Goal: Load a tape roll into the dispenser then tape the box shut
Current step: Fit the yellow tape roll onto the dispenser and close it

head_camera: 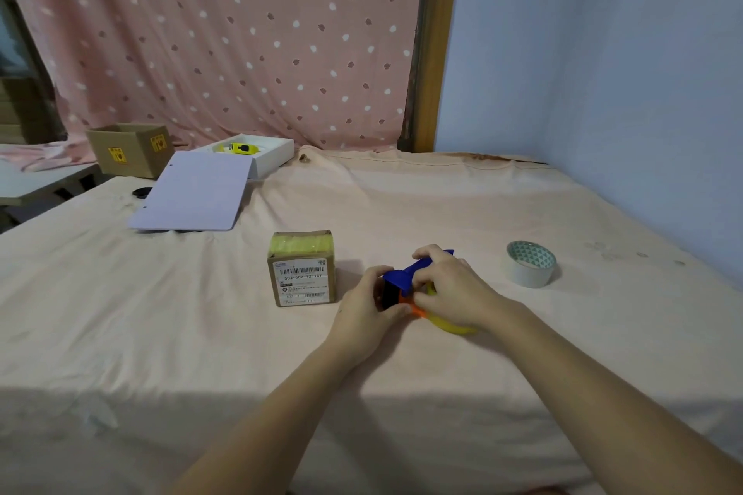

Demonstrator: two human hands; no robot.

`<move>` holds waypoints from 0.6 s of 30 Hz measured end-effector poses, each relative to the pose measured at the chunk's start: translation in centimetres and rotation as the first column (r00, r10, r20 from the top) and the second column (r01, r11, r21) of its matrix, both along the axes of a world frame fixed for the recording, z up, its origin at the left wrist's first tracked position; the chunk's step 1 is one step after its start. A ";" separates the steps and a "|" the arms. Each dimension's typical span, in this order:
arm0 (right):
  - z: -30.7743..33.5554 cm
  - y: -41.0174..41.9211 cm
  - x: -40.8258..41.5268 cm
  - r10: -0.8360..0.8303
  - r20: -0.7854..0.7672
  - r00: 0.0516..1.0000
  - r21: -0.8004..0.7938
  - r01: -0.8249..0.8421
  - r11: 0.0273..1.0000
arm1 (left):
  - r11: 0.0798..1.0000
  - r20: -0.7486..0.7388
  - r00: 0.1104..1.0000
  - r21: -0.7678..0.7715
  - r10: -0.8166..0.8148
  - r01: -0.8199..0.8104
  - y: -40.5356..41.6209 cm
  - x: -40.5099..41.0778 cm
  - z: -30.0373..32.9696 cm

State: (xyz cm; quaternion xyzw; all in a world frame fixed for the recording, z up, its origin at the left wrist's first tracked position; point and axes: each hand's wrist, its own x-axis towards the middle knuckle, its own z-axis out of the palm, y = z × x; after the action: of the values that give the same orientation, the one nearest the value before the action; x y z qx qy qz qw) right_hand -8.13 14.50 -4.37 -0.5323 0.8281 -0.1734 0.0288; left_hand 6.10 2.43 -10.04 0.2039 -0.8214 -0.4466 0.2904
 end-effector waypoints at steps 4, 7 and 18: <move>0.1 0.2 0.0 0.036 -0.013 0.999 -0.007 -0.036 0.999 | 1.000 0.009 1.000 -0.004 0.007 -0.007 0.0 0.1 0.0; 0.3 0.2 -0.1 0.054 0.002 0.999 0.000 -0.054 0.999 | 1.000 0.011 1.000 -0.006 0.011 -0.011 0.1 0.0 0.0; 0.4 0.0 0.0 0.049 -0.033 0.998 0.018 -0.048 0.999 | 0.998 0.026 0.998 -0.028 0.055 -0.055 0.2 0.0 0.6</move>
State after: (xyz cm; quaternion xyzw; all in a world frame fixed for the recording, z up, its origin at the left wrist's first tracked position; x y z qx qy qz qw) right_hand -8.13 14.55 -4.01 -0.5548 0.8168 -0.1566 0.0235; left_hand 6.10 2.62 -9.48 0.2284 -0.8254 -0.4243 0.2942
